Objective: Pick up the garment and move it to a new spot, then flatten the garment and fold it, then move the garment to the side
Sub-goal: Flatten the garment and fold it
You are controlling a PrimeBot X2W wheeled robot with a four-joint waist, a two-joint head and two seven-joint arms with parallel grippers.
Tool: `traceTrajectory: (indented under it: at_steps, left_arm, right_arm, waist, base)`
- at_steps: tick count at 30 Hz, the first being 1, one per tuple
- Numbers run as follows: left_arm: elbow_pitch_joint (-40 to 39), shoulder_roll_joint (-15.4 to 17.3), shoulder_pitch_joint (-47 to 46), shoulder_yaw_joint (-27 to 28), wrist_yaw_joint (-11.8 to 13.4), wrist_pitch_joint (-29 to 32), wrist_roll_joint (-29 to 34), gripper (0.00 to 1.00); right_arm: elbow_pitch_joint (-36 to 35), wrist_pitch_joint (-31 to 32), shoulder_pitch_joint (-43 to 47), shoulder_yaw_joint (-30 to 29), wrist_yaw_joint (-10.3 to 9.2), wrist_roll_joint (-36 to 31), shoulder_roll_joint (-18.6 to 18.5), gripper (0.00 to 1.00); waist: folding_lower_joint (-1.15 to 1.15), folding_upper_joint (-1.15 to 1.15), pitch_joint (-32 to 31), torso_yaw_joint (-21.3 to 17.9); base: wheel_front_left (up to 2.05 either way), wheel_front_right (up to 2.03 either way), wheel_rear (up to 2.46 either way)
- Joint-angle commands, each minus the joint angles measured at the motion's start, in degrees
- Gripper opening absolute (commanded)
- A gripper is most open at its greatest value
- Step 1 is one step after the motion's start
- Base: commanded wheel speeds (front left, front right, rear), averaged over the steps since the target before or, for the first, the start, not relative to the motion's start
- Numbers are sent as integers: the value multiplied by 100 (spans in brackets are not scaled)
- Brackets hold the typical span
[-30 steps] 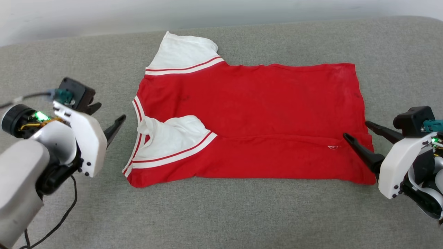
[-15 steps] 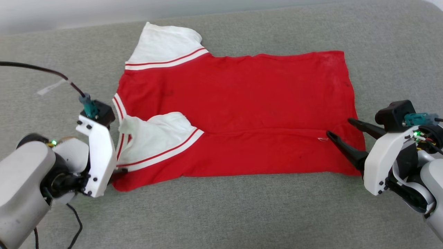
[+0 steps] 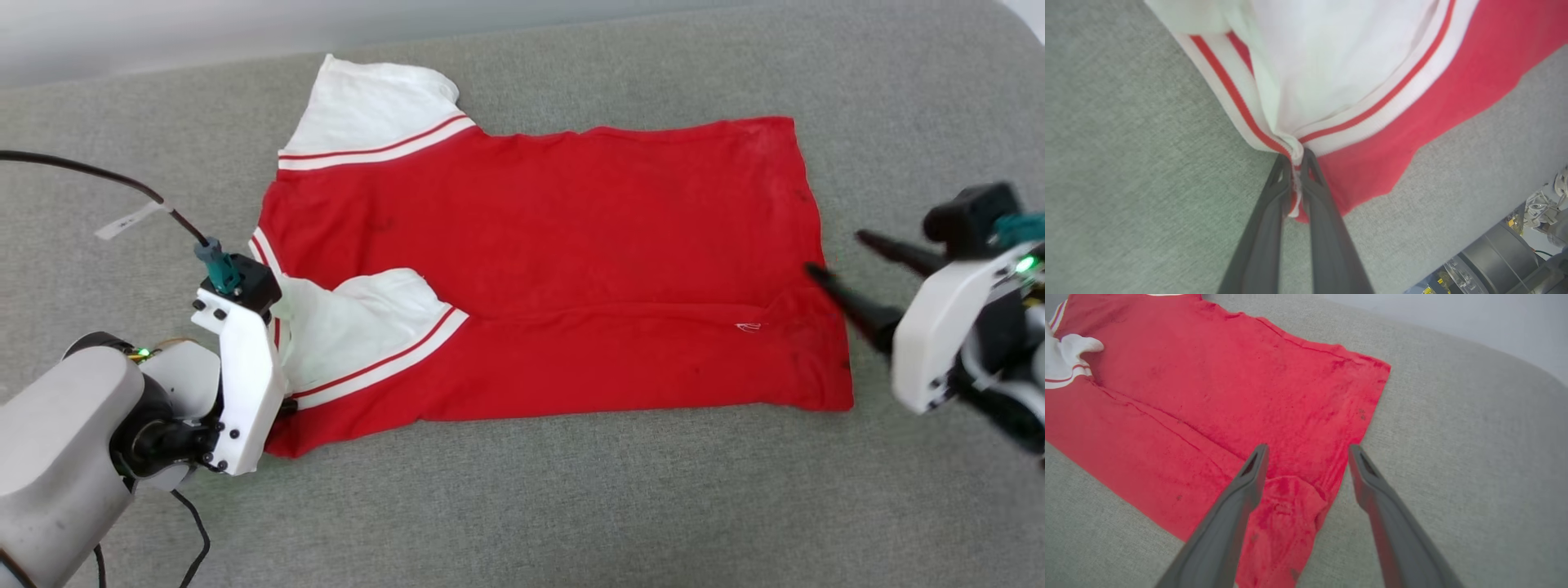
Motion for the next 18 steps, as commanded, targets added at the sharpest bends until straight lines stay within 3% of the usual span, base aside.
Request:
traceTrajectory:
  at_steps: [1,11,15,18]
  left_arm:
    - [54,-44,115,-98,-9,-7,52,0]
    - [-301,132,-163,51,-97,-212,90,0]
    - [-469,129,-250,79,-98,-255,111,0]
    - [-577,124,-307,56,-97,-228,163,0]
  right_arm:
    - [-28,96,-150,25,-2,4,-79,100]
    - [-75,2490,-732,398,-2,839,-749,100]
    - [112,2973,-643,465,-2,1017,-677,100]
    - [326,2962,-459,484,-2,1048,-452,100]
  waist:
    - [0,0,-56,34]
    - [0,0,-141,176]
    - [0,0,-44,256]
    - [0,0,53,313]
  base:
    - [0,0,0]
    - [0,0,0]
    - [0,0,0]
    - [0,0,0]
